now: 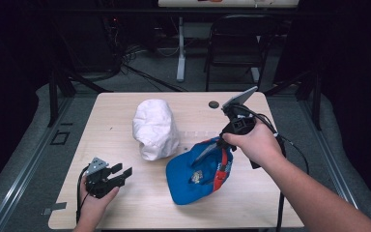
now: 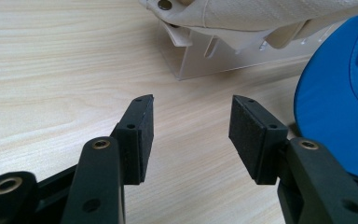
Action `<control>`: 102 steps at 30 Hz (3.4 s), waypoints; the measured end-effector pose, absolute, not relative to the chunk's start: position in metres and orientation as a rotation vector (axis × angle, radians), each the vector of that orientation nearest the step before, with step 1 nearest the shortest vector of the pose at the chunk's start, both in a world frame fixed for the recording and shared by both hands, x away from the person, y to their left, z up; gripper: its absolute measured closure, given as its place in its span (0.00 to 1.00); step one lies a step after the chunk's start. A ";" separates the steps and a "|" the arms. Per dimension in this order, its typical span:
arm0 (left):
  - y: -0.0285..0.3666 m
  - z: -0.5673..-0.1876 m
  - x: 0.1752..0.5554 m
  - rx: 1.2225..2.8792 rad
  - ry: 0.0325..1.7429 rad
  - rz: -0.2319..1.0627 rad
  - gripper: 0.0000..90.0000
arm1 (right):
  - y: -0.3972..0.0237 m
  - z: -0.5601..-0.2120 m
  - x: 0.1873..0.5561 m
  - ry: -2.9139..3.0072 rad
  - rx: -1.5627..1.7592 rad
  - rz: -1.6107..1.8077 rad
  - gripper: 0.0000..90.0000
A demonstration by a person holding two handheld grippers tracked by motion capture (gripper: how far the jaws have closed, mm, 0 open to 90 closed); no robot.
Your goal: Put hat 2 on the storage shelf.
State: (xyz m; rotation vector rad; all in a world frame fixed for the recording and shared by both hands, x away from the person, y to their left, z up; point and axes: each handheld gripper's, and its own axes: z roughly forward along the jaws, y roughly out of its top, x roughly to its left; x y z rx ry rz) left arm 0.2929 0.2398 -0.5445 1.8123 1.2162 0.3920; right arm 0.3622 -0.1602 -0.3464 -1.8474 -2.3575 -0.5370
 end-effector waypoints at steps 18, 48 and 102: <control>0.240 -0.543 0.292 1.818 1.212 0.382 0.57 | -0.174 -0.309 0.371 -2.244 -1.878 -0.651 0.89; 0.242 -0.541 0.292 1.811 1.213 0.409 0.58 | -0.222 -0.283 0.384 -1.696 -1.725 -1.223 0.89; 0.019 -0.475 0.317 1.862 0.773 0.449 0.50 | -0.197 -0.283 0.435 -1.675 -1.822 -1.354 0.89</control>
